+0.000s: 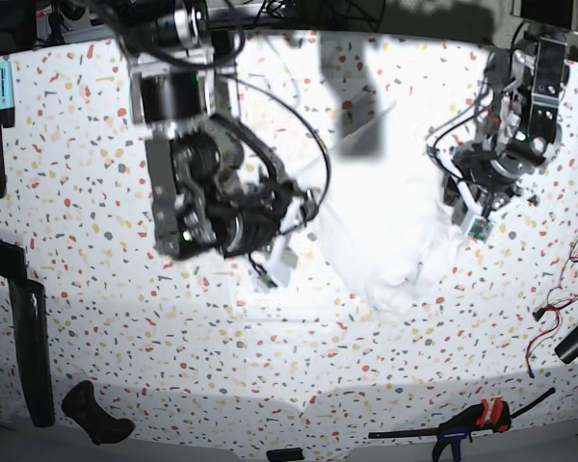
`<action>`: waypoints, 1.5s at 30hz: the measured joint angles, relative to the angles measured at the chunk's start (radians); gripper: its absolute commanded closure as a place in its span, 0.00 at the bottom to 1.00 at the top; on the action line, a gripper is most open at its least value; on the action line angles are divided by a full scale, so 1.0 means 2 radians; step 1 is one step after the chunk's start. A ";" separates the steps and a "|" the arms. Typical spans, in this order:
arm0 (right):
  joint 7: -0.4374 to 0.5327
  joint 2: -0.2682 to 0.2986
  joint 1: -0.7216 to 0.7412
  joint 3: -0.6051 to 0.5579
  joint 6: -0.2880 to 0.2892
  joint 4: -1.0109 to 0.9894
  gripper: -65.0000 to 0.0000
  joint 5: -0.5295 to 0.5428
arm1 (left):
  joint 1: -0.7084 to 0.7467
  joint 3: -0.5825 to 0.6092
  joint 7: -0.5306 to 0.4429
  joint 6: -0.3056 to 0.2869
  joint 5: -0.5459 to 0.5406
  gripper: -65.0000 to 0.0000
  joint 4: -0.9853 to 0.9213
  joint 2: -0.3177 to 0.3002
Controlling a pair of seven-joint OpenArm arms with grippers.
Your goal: Fold the T-shirt properly
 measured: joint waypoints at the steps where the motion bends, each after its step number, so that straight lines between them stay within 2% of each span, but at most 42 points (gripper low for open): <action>1: -0.002 0.000 -0.013 -0.001 0.000 0.018 0.57 0.005 | -0.003 0.000 -0.001 0.000 0.000 0.73 -0.001 -0.001; 3: -0.003 0.000 -0.037 -0.010 0.000 0.048 0.57 0.005 | -0.008 0.001 -0.001 0.000 -0.010 0.73 -0.001 0.000; 8: -0.008 0.001 -0.087 -0.036 0.000 0.109 0.57 0.004 | -0.011 0.001 -0.002 -0.032 -0.044 0.73 -0.001 0.000; 13: -0.007 -0.001 -0.094 -0.056 0.000 0.142 0.57 0.007 | -0.011 0.001 -0.006 -0.032 -0.044 0.73 -0.001 0.000; 21: -0.007 -0.001 -0.094 -0.051 0.000 0.224 0.57 -0.002 | -0.031 0.001 0.009 -0.032 -0.044 0.73 -0.001 0.000; 24: -0.005 -0.002 -0.094 -0.024 0.000 0.238 0.57 -0.041 | -0.054 0.001 0.013 -0.032 -0.044 0.73 -0.001 0.000; 27: -0.007 0.005 -0.094 0.025 0.000 0.238 0.57 -0.040 | -0.076 0.001 0.036 -0.032 -0.068 0.73 -0.001 0.000; 30: -0.007 0.022 -0.094 0.080 0.000 0.238 0.57 -0.025 | -0.099 0.001 0.038 -0.033 -0.102 0.73 -0.001 0.000; 32: -0.007 0.038 -0.094 0.114 0.000 0.238 0.57 -0.020 | -0.108 0.001 0.037 -0.060 -0.127 0.73 0.002 0.000; 36: -0.007 0.069 -0.094 0.176 0.000 0.238 0.57 -0.006 | -0.103 0.002 0.036 -0.136 -0.208 0.74 0.024 0.001; 39: -0.007 0.084 -0.094 0.209 0.000 0.238 0.57 0.004 | -0.103 0.004 0.021 -0.187 -0.237 0.77 0.037 0.011; 41: -0.007 0.090 -0.094 0.227 0.000 0.238 0.57 0.011 | -0.103 0.008 -0.008 -0.215 -0.229 0.77 0.037 0.021; 45: -0.007 0.093 -0.094 0.248 0.000 0.238 0.57 0.022 | -0.083 0.027 -0.129 -0.215 -0.168 0.77 0.037 0.029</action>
